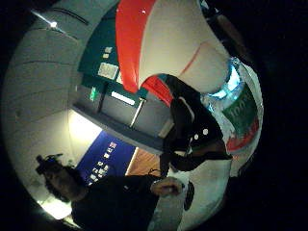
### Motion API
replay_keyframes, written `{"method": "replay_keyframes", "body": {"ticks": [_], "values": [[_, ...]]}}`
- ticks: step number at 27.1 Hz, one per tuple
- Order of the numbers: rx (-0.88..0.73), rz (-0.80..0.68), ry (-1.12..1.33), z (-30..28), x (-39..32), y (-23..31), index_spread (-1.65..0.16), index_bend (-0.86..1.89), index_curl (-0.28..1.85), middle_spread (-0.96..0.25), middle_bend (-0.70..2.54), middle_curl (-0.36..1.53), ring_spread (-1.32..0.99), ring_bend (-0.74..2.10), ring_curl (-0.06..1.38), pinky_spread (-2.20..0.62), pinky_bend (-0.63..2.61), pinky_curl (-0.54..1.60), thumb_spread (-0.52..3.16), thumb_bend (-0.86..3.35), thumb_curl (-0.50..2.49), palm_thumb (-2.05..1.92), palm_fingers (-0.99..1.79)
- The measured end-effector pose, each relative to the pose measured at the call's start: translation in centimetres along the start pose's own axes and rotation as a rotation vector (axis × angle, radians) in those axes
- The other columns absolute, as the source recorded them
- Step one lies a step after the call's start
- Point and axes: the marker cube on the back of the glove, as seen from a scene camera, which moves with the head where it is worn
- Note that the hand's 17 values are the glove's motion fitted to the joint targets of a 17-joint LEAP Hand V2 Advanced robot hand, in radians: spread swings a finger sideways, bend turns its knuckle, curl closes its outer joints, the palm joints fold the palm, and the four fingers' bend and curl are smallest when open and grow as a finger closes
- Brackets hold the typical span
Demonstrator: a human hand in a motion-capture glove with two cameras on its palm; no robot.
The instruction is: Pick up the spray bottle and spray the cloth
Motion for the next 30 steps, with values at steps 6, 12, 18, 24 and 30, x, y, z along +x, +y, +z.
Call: {"method": "replay_keyframes", "body": {"ticks": [6, 12, 18, 24, 30], "values": [[-0.190, 0.032, 0.331, -2.8, -1.4, 2.7, -0.33, 0.10, 0.36, -0.11, 0.25, 0.43, -0.11, 0.33, 0.39, 0.16, 0.23, 0.36, 1.23, -0.01, 0.34, 0.81, 0.58], [-0.296, 0.046, 0.684, -5.2, -4.5, 5.4, -0.36, 0.12, 0.33, -0.10, 0.19, 0.40, -0.08, 0.30, 0.37, 0.21, 0.23, 0.36, 1.20, -0.04, 0.32, 0.73, 0.44], [-0.370, 0.042, 0.845, -6.3, -6.9, 7.2, -0.37, 0.16, 0.32, -0.10, 0.20, 0.39, -0.05, 0.23, 0.34, 0.24, 0.20, 0.35, 1.19, -0.04, 0.29, 0.67, 0.39], [-0.436, 0.062, 0.896, -6.5, -7.5, 8.3, -0.39, 0.13, 0.30, -0.07, 0.18, 0.37, -0.03, 0.20, 0.32, 0.25, 0.24, 0.36, 1.18, -0.02, 0.29, 0.64, 0.32], [-0.419, 0.029, 0.889, -6.3, -7.5, 8.4, -0.40, 0.16, 0.29, -0.07, 0.18, 0.35, -0.02, 0.19, 0.31, 0.26, 0.25, 0.36, 1.19, -0.02, 0.28, 0.63, 0.32]]}}
